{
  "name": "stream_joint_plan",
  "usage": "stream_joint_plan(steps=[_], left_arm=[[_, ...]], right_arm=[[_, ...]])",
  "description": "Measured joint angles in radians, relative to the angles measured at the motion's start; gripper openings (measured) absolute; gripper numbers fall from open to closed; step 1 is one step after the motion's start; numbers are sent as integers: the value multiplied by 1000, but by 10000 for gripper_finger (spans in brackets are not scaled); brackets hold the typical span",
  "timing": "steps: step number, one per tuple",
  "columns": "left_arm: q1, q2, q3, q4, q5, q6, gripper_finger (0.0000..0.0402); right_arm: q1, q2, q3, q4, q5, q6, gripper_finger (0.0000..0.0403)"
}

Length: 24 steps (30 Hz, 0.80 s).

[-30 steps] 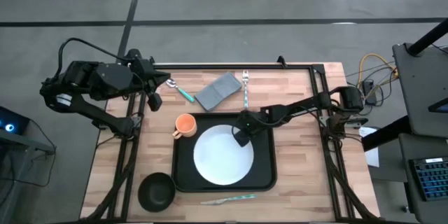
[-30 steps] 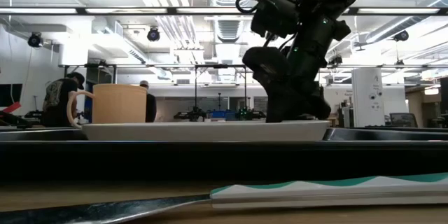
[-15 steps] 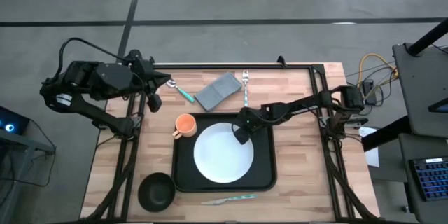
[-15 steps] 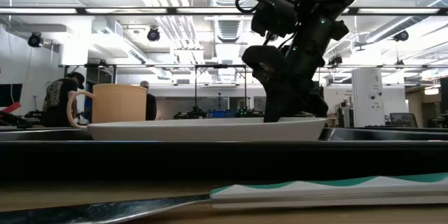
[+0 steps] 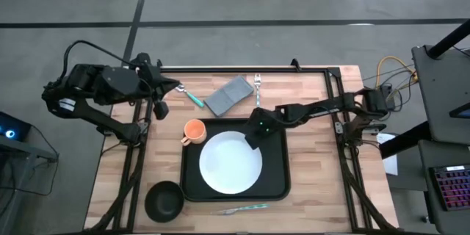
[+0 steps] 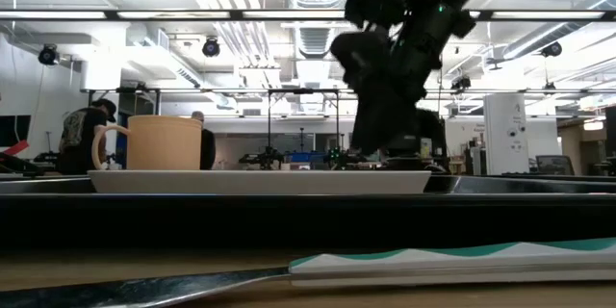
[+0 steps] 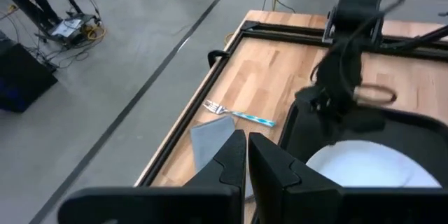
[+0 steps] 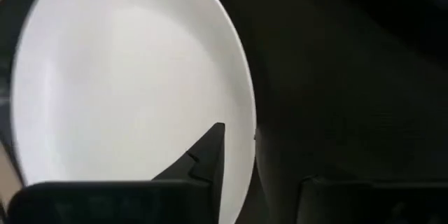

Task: Set up tray
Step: Put the plate on the tray, then put the bowl on the tray

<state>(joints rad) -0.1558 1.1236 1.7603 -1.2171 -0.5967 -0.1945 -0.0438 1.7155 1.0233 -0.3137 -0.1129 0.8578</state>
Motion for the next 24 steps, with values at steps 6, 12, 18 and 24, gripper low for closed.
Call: stream_joint_plan(steps=[6,12,18,24], left_arm=[[0,-29,-60,-10,63,-18,0],[0,-168,-312,15,191,-95,0],[-3,-364,-570,120,381,-295,0],[-43,-457,-728,108,530,-314,0]], right_arm=[[0,-185,31,-86,52,-104,93],[7,-417,25,-102,64,-161,103],[37,-595,19,-197,98,-151,105],[48,-677,18,-286,182,-146,105]])
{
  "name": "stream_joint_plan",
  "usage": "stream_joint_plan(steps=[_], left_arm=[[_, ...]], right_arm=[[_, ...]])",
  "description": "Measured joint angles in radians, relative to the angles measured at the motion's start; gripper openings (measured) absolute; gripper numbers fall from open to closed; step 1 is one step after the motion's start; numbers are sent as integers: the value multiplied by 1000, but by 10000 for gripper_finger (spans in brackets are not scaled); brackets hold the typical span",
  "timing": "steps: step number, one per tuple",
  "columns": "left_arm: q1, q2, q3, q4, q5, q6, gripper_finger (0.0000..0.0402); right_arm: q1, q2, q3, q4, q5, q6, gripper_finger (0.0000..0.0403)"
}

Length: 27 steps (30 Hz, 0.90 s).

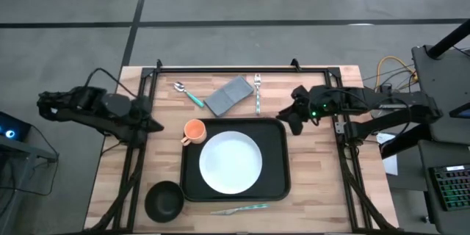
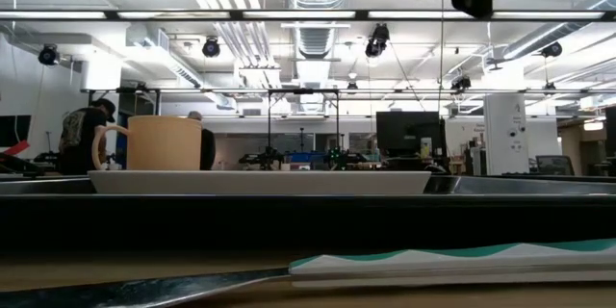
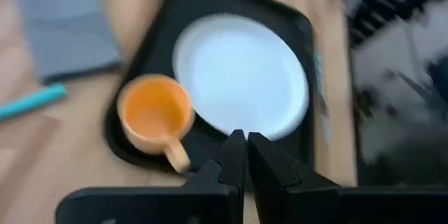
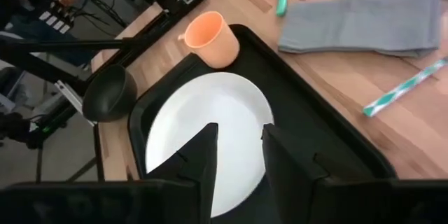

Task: Set up tray
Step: Put the bowl on the tray

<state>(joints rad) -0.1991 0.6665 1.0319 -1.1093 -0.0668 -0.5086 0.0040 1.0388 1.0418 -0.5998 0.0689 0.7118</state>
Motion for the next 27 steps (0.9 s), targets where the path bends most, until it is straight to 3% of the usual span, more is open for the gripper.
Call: stream_joint_plan(steps=[7,13,21,27], left_arm=[[-34,17,-96,-134,148,99,0],[-38,64,-146,-161,291,89,18],[-70,191,-79,-140,251,54,71],[-257,273,-55,-89,126,-24,73]], right_arm=[[0,-17,-1,-48,3,-8,122],[0,-3,-5,-80,13,-9,139],[0,4,-12,-85,13,-16,155],[0,3,-14,-86,12,-19,160]])
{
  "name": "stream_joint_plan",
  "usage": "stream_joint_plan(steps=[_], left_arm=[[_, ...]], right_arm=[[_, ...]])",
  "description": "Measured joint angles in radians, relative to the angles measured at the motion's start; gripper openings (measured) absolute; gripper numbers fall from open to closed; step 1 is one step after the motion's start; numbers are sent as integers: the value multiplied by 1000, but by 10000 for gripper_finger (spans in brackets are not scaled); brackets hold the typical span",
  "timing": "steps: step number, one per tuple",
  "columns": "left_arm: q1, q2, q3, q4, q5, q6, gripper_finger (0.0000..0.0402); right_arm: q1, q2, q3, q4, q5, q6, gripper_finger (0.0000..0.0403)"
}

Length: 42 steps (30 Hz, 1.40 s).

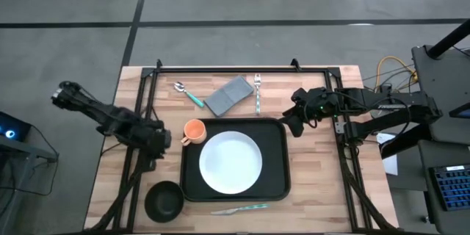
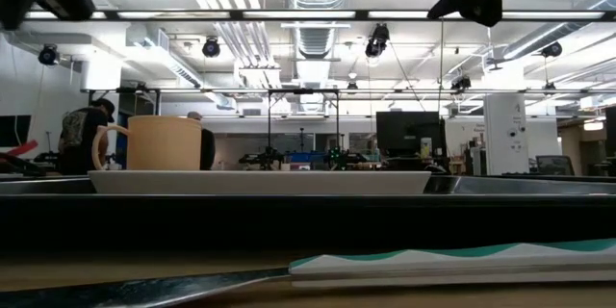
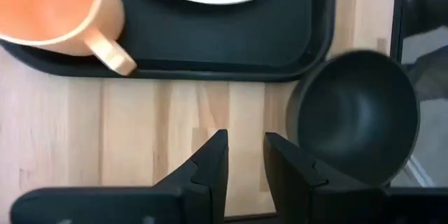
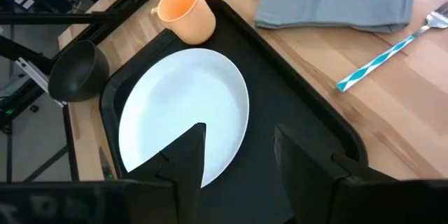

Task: Set up tray
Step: Put the bowl on the tray

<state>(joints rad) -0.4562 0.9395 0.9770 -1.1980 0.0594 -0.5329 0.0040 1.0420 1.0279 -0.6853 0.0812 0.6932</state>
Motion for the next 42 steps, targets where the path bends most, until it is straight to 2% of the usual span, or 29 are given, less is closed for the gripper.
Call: stream_joint_plan(steps=[6,10,18,23,31,42], left_arm=[[-266,65,6,0,-206,-127,73],[-343,129,-18,2,-231,-163,73],[-366,271,-14,87,-200,-214,73],[-390,278,-9,202,-202,-251,73],[-442,305,-34,205,-207,-290,73],[-446,318,-102,281,-208,-344,73]], right_arm=[[0,0,0,-18,-3,-16,161],[0,0,0,-18,-3,-19,162],[0,0,0,-18,-5,-21,162],[0,0,0,-19,-8,-17,162],[0,0,0,-19,-10,-43,162],[0,0,0,-19,-14,-43,162]])
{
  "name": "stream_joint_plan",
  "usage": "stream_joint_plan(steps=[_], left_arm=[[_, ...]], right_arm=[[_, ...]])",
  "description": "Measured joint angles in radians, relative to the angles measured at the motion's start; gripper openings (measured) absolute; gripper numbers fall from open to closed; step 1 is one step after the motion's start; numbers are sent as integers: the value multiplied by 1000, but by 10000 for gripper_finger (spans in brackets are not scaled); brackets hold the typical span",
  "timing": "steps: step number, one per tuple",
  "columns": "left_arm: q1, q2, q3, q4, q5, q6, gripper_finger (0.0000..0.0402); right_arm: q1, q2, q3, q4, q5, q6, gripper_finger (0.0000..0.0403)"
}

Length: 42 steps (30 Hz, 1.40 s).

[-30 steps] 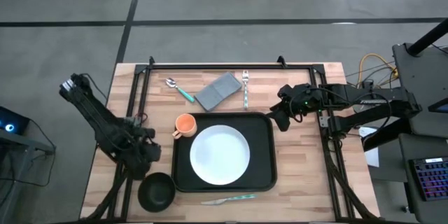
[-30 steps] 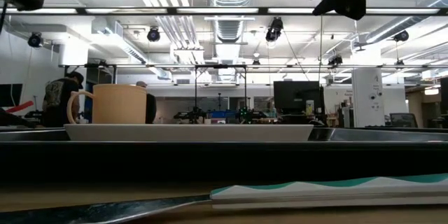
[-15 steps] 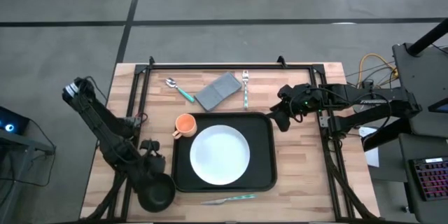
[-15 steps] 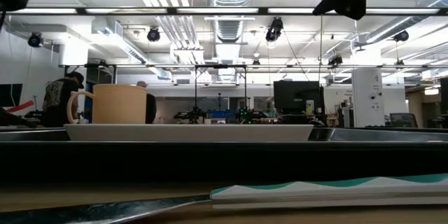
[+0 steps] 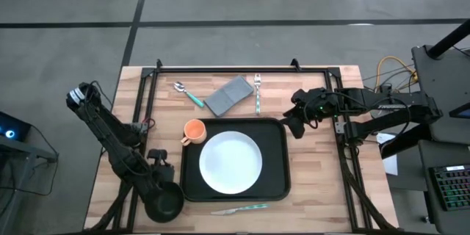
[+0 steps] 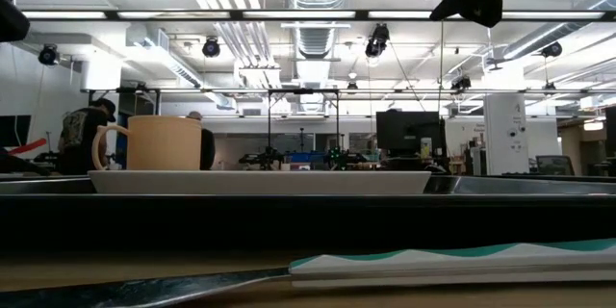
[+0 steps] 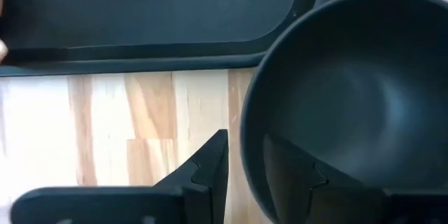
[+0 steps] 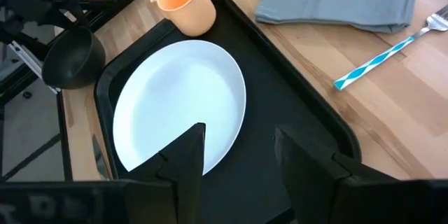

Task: Set up tray
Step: Put the bowl on the tray

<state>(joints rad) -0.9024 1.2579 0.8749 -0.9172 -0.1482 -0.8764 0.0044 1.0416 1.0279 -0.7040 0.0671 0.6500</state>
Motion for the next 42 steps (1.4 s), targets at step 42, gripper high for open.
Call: stream_joint_plan(steps=[42], left_arm=[[348,9,267,-291,17,-72,0]], right_arm=[[-1,-1,51,11,40,-95,162]])
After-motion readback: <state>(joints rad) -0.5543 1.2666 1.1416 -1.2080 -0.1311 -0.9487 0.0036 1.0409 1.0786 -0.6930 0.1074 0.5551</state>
